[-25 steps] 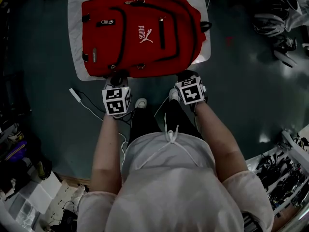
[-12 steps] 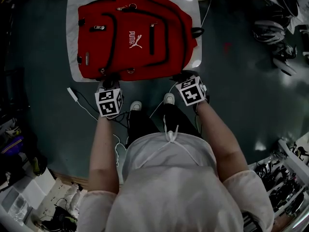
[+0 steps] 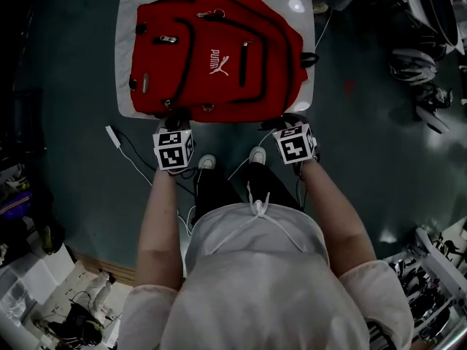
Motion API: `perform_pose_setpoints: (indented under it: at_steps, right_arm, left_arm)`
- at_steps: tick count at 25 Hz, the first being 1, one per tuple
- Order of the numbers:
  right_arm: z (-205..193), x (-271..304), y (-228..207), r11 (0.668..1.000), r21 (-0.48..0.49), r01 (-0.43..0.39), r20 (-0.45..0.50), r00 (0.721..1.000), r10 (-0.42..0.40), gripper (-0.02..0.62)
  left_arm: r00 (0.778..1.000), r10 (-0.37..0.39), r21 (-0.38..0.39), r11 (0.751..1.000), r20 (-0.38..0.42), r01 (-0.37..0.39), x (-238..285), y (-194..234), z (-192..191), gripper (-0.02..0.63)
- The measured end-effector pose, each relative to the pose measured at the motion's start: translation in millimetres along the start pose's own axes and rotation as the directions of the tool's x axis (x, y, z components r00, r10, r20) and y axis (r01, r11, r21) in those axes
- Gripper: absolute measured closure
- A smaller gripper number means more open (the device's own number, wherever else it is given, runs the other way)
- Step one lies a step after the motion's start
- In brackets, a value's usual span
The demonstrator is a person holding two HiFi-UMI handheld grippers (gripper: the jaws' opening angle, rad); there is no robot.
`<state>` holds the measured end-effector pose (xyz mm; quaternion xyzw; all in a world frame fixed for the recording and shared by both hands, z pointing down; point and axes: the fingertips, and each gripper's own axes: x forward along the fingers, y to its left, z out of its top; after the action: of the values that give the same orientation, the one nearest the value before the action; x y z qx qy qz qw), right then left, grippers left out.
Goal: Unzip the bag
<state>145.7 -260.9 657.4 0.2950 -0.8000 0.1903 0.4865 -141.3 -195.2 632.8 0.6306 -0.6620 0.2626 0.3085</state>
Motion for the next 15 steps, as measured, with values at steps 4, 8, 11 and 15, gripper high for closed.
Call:
perform_pose_setpoints:
  at_steps: [4,8,11,15]
  right_arm:
    - [4.5,-6.4,5.7,1.000,0.000,0.024,0.008,1.000,-0.024,0.537]
    - [11.7,-21.3,17.7,0.999,0.016,0.033,0.025,0.999,-0.034,0.492]
    - [25.4,-39.9,25.0,0.997,0.056,0.055,0.064,0.996,-0.059,0.489]
    - [49.8,-68.0,44.5,0.992,0.123,0.043,0.148,0.987,-0.061,0.491]
  left_arm:
    - [1.000,0.011,0.004,1.000,-0.018,-0.011,-3.2,-0.7,0.5,0.589]
    - [1.000,0.007,0.011,1.000,0.011,-0.007,-18.3,-9.1,2.3,0.589]
    - [0.997,-0.032,0.012,0.999,0.072,0.031,-36.1,-20.7,14.1,0.589]
    - [0.981,-0.110,0.034,0.994,0.161,0.106,-63.6,-39.9,42.9,0.588]
